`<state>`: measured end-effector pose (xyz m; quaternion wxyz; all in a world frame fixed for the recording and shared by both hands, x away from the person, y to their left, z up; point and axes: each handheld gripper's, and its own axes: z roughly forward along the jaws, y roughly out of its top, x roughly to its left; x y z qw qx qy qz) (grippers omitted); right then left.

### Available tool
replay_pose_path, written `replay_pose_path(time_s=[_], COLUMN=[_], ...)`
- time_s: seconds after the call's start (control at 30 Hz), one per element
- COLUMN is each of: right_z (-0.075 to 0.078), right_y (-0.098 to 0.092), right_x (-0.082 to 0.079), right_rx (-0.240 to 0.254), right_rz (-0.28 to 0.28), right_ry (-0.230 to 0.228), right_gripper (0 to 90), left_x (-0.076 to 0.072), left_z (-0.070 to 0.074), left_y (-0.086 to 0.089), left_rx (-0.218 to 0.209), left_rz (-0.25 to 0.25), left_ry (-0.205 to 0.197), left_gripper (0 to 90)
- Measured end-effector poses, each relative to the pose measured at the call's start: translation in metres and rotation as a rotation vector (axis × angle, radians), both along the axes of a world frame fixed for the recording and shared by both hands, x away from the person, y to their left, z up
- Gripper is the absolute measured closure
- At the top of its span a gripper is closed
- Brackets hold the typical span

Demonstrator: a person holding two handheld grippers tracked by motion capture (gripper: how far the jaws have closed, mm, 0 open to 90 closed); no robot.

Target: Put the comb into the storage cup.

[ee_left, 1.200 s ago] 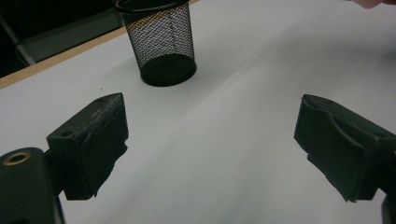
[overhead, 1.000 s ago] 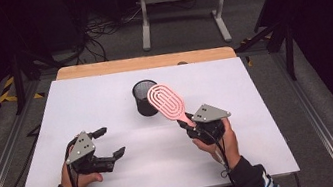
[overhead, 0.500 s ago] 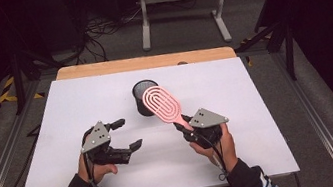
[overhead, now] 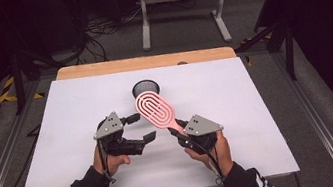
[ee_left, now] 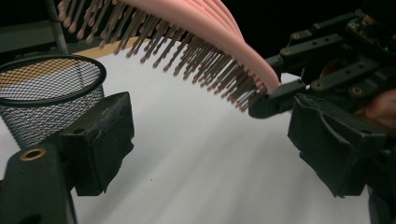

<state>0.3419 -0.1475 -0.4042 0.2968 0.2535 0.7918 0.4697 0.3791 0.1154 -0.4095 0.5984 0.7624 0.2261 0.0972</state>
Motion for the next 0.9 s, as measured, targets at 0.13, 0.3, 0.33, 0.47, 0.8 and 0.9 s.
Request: replay_pose_path(time_s=[0.13, 0.3, 0.33, 0.47, 0.8, 0.9], right_z=[-0.001, -0.003, -0.003, -0.005, -0.009, -0.009], right_y=[0.004, 0.006, 0.007, 0.012, 0.017, 0.018], right_x=[-0.002, -0.003, -0.004, -0.006, -0.007, -0.007], right_rx=[-0.005, -0.005, -0.009, -0.03, -0.066, -0.068], right_rz=[0.012, 0.017, 0.018, 0.025, 0.007, 0.002], right_ry=[-0.006, -0.014, -0.015, -0.029, -0.074, -0.076], right_gripper=[69.2, 69.2, 69.2, 69.2, 69.4, 69.4], left_x=[0.005, 0.006, 0.007, 0.008, 0.012, 0.012], left_z=[0.0, 0.001, 0.001, 0.002, 0.004, 0.005], left_y=[-0.007, -0.013, -0.013, -0.014, -0.014, -0.015], left_rx=[-0.011, -0.026, -0.033, -0.056, -0.117, -0.135], left_rz=[-0.005, -0.012, -0.018, -0.023, -0.011, -0.015], left_ry=[0.023, 0.035, 0.042, 0.048, 0.074, 0.074], left_gripper=[20.6, 22.0, 22.9, 25.8, 39.6, 41.7])
